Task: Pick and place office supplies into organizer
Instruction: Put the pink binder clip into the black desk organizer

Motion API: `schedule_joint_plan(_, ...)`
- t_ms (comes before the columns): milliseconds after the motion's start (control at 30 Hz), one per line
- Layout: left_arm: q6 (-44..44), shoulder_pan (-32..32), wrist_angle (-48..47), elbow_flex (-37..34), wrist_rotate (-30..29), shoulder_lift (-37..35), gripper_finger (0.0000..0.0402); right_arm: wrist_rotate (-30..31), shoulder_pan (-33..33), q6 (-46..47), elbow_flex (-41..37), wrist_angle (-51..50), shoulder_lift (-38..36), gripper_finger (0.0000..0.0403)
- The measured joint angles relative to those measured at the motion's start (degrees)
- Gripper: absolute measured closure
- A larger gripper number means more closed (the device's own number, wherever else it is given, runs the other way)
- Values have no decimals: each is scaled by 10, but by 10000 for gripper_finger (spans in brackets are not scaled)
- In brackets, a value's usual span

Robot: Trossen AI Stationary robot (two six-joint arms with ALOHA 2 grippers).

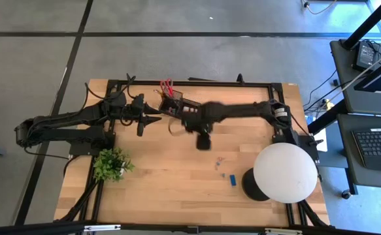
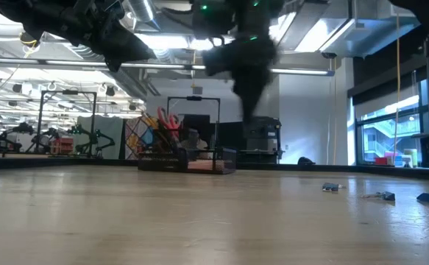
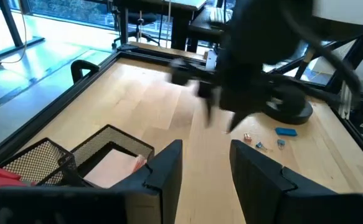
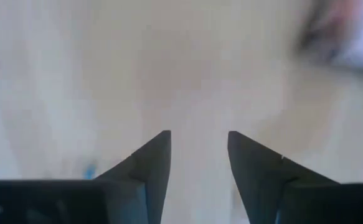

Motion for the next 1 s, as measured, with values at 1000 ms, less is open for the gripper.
schedule_joint_plan(1000,0,0,-49,0,0,0,274,-6,144,14,-229,61,-30,240)
